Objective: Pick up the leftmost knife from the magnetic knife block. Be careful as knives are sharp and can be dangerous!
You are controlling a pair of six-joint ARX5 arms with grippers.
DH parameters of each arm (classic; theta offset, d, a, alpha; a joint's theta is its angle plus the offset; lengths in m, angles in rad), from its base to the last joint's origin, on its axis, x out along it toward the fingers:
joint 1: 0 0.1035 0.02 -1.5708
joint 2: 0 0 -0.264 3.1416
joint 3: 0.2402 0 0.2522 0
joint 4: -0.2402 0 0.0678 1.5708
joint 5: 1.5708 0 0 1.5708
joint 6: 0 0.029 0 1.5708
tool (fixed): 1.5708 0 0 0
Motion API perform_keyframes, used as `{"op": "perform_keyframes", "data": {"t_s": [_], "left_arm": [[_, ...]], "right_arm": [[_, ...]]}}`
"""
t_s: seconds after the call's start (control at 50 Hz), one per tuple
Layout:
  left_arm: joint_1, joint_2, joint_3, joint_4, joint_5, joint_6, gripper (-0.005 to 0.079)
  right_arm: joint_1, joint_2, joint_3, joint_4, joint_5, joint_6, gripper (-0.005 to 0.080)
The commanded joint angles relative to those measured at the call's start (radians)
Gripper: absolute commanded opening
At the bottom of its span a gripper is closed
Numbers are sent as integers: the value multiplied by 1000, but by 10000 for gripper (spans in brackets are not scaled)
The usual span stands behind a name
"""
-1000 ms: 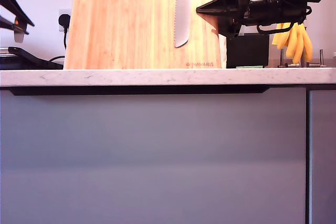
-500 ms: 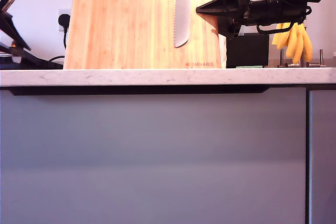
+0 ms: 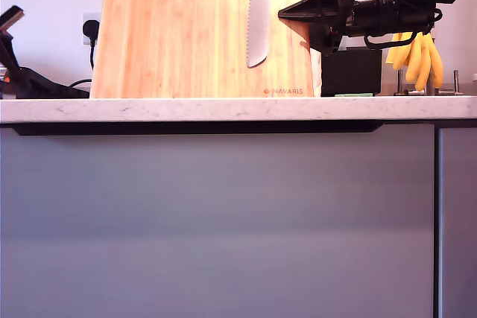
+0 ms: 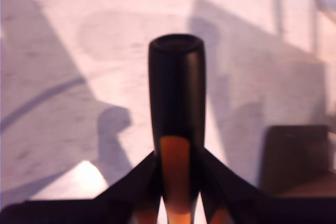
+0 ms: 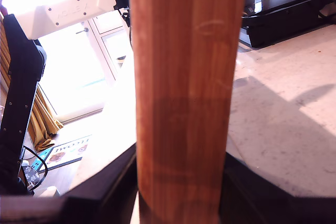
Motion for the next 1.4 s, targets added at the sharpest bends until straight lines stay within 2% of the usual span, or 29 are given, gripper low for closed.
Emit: {"op": "perform_keyframes", "data": {"t_s": [0.0, 0.4, 0.58, 0.72, 0.86, 1.04, 1.24, 1.38], "left_arm": [[-7, 32, -3, 2, -19, -7, -24], [-34, 32, -3, 4, -131, -26, -18], [-34, 32, -3, 4, -168, -26, 60], [-34, 32, -3, 4, -180, -26, 71], [-34, 32, -3, 4, -188, -26, 133], [-34, 32, -3, 4, -211, -26, 138], [-34, 32, -3, 4, -220, -26, 299], [-35, 32, -3, 4, -221, -26, 309]], "right_arm": [[11, 31, -21, 19, 34, -13, -11], [11, 31, -21, 19, 33, -11, -11], [11, 31, -21, 19, 33, -11, -11], [11, 31, -21, 19, 34, -11, -11], [11, 31, -21, 19, 33, -10, -11], [11, 31, -21, 19, 33, -10, -11], [11, 31, -21, 19, 33, -10, -11], [11, 31, -21, 19, 33, -10, -11]]}}
